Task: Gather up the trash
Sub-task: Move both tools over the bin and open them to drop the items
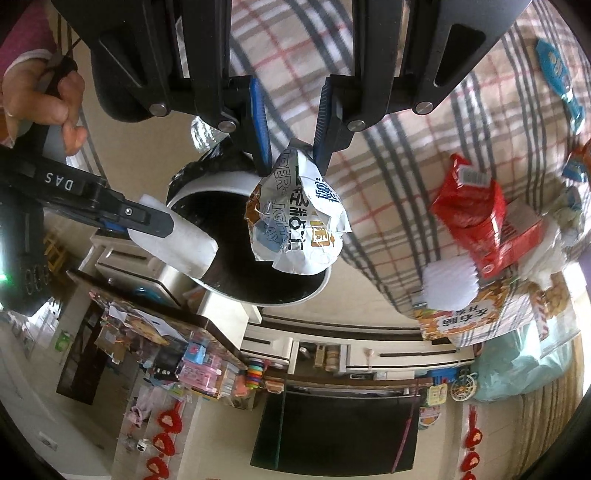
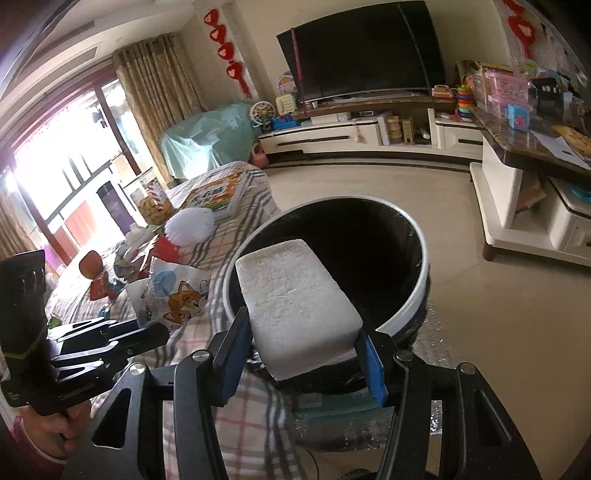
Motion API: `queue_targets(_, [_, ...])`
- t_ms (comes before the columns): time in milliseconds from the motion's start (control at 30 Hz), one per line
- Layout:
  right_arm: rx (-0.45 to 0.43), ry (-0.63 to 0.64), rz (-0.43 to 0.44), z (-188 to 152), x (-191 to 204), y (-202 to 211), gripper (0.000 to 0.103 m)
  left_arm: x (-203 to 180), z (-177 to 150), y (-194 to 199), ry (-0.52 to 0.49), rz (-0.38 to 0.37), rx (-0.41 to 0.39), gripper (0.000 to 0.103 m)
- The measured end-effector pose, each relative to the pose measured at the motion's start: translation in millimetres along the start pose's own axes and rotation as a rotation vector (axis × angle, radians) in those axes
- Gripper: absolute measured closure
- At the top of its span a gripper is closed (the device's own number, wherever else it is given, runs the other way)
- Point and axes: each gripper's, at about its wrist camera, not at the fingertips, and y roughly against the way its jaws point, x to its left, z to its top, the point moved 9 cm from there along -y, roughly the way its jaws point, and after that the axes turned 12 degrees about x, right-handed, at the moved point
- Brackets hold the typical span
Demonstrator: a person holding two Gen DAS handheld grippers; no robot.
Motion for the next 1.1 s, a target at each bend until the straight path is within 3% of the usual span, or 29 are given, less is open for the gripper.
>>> queue_targets(1100, [0.052,-0.018,-0.048,42.8,-40.2,-26.7,0.048,-28.5,65.4,-60.2,-0.055,0.007,0.069,0.080])
